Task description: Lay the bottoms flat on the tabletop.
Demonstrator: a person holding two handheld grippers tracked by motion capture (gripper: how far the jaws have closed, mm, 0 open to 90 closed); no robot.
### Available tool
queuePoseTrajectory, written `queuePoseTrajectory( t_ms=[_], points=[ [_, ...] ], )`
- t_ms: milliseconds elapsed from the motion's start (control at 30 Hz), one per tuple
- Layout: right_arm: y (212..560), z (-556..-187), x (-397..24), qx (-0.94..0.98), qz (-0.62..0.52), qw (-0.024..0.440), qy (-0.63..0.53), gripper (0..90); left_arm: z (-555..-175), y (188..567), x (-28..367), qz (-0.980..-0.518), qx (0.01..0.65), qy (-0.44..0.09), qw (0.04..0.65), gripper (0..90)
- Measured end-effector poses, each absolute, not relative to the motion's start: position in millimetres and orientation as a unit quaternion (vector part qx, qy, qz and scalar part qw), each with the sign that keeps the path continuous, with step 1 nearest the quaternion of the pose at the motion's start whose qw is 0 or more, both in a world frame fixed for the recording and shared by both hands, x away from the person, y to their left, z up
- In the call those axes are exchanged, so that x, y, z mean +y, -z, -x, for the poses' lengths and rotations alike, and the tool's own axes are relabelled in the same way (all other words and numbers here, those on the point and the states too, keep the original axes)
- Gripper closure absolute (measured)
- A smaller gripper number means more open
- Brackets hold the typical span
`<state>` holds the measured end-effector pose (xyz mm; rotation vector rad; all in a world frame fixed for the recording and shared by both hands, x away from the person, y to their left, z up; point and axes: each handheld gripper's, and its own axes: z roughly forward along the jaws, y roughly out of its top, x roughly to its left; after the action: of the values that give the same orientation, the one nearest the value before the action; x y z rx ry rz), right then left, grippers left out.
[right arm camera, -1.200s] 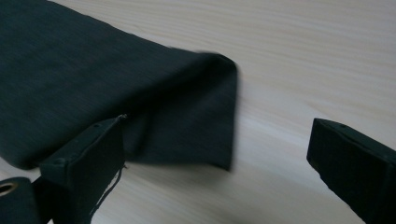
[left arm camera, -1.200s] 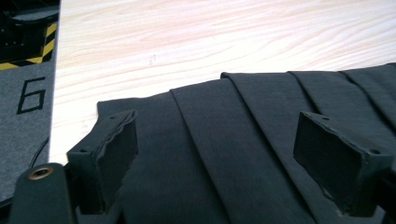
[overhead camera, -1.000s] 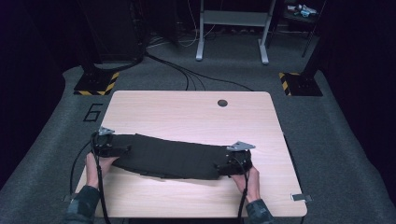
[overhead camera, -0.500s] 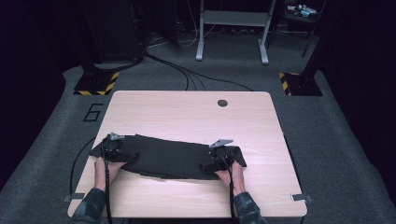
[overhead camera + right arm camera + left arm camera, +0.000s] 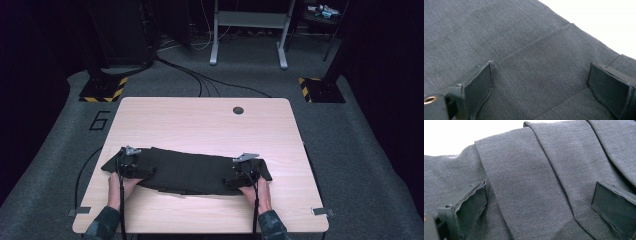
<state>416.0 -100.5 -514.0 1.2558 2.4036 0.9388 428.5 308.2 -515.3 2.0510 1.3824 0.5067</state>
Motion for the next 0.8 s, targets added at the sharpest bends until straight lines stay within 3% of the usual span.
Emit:
queuePoseTrajectory(
  t_ms=[800],
  points=[
    [515.0,-399.9,-142.8,0.813,-0.459,0.151,-0.324,5.7,-404.3,515.7,269.8,-0.793,0.491,-0.18,0.313,0.2]
  ],
)
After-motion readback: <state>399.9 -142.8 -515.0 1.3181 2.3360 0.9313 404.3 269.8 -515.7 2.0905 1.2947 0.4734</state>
